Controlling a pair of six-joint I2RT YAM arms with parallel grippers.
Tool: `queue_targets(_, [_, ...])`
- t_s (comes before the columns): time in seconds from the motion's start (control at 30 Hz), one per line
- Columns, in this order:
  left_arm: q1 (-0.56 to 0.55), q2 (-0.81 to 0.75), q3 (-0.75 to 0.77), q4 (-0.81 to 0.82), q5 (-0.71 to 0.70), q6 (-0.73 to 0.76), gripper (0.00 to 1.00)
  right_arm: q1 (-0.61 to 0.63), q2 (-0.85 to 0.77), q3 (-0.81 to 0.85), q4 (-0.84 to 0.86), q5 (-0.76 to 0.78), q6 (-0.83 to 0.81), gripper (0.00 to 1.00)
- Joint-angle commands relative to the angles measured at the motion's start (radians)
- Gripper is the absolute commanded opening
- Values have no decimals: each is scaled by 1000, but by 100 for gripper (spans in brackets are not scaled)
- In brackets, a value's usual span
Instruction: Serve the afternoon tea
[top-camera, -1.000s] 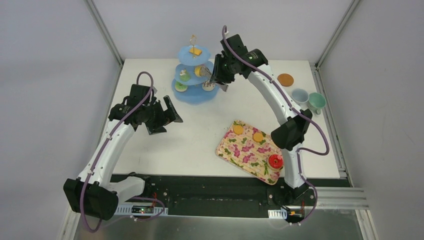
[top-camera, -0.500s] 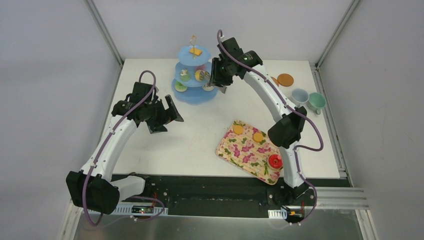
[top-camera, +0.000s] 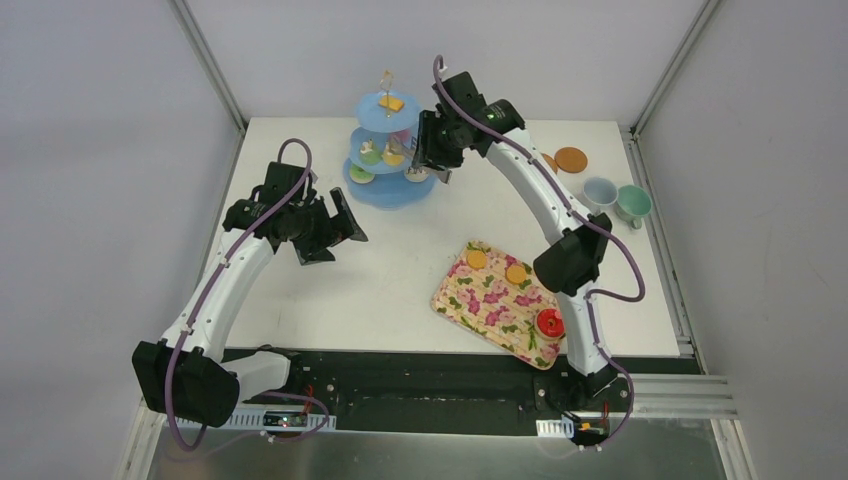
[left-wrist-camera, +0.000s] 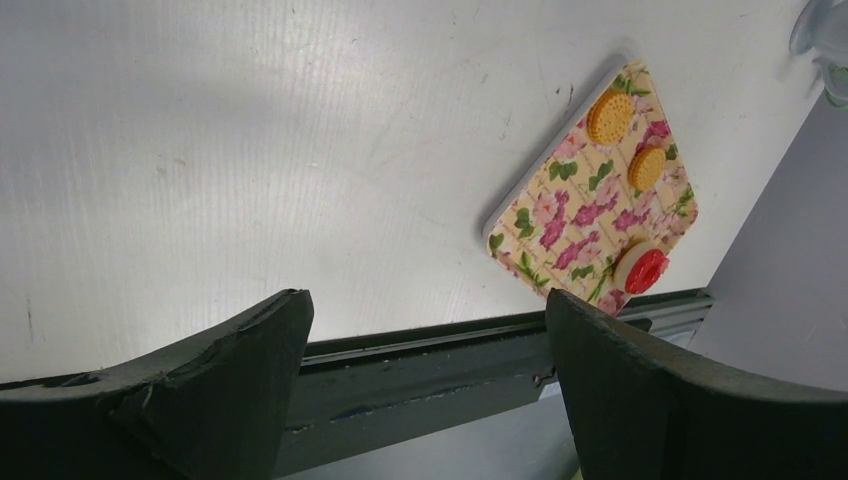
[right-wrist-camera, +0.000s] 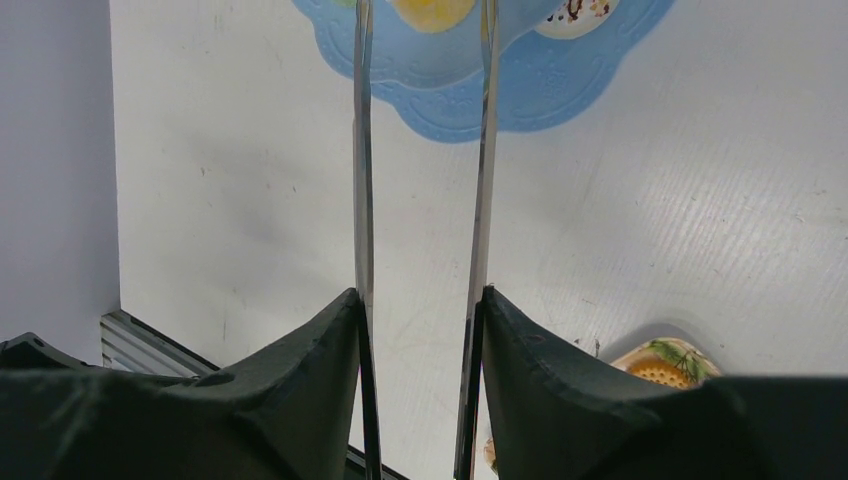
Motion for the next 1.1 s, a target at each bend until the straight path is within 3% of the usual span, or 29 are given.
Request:
queue_targets(0.0, [-3,-5,41,-2,13,25,91,7,-102,37,7,-23,5,48])
queue_targets(0.13, [-3,-6,26,17,25,12,91,7,-206,-66,-26,-50,14,47])
queue_targets(0.33, [-3,1,-1,72,57,-17,91,17,-449,-361,-48,-17,-11,46])
queue_targets(0.63, [-4,30,-28,148,104,-65,91,16,-834,-962,-122,174,-29,46])
queue_targets(1.07, [-5,4,-46,148,118,-101,91,53,-773,-1120,-44,180,-116,50])
